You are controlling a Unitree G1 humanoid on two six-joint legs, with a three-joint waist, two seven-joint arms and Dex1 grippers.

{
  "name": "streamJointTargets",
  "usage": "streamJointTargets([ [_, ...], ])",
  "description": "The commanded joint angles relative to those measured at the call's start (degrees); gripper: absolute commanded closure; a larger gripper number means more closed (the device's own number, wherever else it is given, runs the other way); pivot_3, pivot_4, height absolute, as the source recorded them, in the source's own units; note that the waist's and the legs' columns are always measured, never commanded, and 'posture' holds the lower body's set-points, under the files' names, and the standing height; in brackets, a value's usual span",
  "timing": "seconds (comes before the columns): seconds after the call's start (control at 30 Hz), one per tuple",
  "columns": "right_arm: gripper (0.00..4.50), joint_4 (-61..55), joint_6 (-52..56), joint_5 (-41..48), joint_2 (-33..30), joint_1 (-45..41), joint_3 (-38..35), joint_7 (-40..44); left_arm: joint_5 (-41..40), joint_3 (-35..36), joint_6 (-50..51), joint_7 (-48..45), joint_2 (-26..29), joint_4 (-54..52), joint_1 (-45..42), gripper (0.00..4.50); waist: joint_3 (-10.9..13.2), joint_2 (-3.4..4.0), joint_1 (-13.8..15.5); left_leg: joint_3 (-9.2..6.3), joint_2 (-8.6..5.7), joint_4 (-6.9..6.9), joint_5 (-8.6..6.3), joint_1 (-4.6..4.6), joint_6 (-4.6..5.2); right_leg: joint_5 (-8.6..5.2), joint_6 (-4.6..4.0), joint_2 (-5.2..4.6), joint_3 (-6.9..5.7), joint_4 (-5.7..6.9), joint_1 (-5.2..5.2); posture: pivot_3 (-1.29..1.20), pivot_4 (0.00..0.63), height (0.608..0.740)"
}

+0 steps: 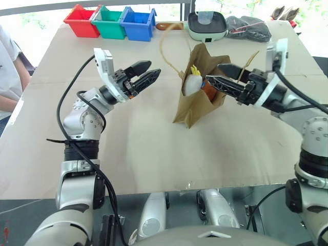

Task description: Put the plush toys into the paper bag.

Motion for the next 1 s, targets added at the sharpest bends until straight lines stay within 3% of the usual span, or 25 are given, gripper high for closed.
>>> streamJointTargets([
  [0.03,0.03,-4.7,0.8,2.2,-5.0,2.0,-2.7,1.5,-0.4,2.9,0.5,1.3,1.3,-4.4,0.7,0.02,0.0,0.0,0.2,-0.04,0.0,0.05,0.0,-0.08,0.0,0.0,0.0,-0.01,-0.05,0.0,-0.03,0.0,0.15,0.74],
  [0.2,0.03,-6.6,0.1,2.8,-9.9,6.7,-4.9,2.3,1.7,3.0,2.6,6.0,1.8,-8.0,2.2,0.02,0.0,-0.01,0.3,-0.06,-0.01,0.24,0.0,-0.19,0.0,0.01,0.01,-0.01,-0.08,0.05,-0.06,0.0,0.15,0.74],
  [0.3,0.03,-8.9,0.3,4.0,-10.8,10.2,-5.4,2.0,1.7,2.6,9.6,10.2,4.1,-13.0,5.3,0.02,0.0,-0.01,0.0,-0.07,-0.01,0.24,0.0,-0.18,0.0,0.01,0.01,-0.01,-0.06,0.1,-0.07,0.0,0.15,0.74],
  [0.37,0.03,-10.4,0.0,3.7,-11.0,12.6,-4.7,1.7,-1.5,2.4,14.9,6.5,7.0,-16.4,8.2,0.02,0.0,-0.01,-0.3,-0.08,0.01,0.23,0.0,-0.17,0.0,0.01,0.01,0.02,-0.05,0.14,-0.1,0.0,0.15,0.74],
  [0.43,0.03,-10.6,-2.7,-3.3,-12.3,14.9,0.2,1.2,-3.6,2.3,16.8,3.1,9.0,-19.8,11.8,0.02,0.0,-0.01,-0.3,-0.04,0.03,0.2,0.0,-0.13,0.0,0.0,0.01,0.03,-0.02,0.18,-0.11,0.0,0.15,0.74],
  [0.53,0.73,-6.0,-8.3,-12.4,-9.8,14.4,7.6,-0.1,-3.8,1.2,17.3,1.2,9.7,-23.5,16.5,0.0,0.0,-0.01,-0.1,-0.02,0.02,0.28,0.0,-0.12,0.0,-0.01,0.01,0.02,-0.03,0.24,-0.12,0.0,0.15,0.74],
  [0.67,2.07,4.7,-16.9,-20.2,0.7,7.4,16.8,0.5,1.5,-4.4,13.5,7.1,3.5,-27.1,16.8,0.0,0.0,-0.06,0.0,0.03,0.0,0.43,0.01,-0.06,0.0,0.0,0.02,0.02,0.05,0.3,-0.08,0.0,0.15,0.74],
  [0.83,4.45,11.9,-23.3,-24.0,7.7,3.8,20.8,4.4,9.1,-9.6,9.5,14.0,-2.2,-29.0,16.0,0.0,0.0,-0.09,0.3,-0.02,-0.02,0.46,0.01,-0.17,0.0,0.02,0.01,0.02,0.01,0.32,-0.1,0.0,0.15,0.74],
  [1.0,4.45,20.9,-30.1,-28.1,15.1,1.9,24.0,7.1,14.6,-11.4,6.8,23.6,-9.2,-30.4,16.0,0.0,0.0,-0.08,0.2,-0.02,-0.01,0.43,0.01,-0.16,-0.01,0.02,0.0,0.0,0.01,0.34,-0.12,0.0,0.15,0.74],
])
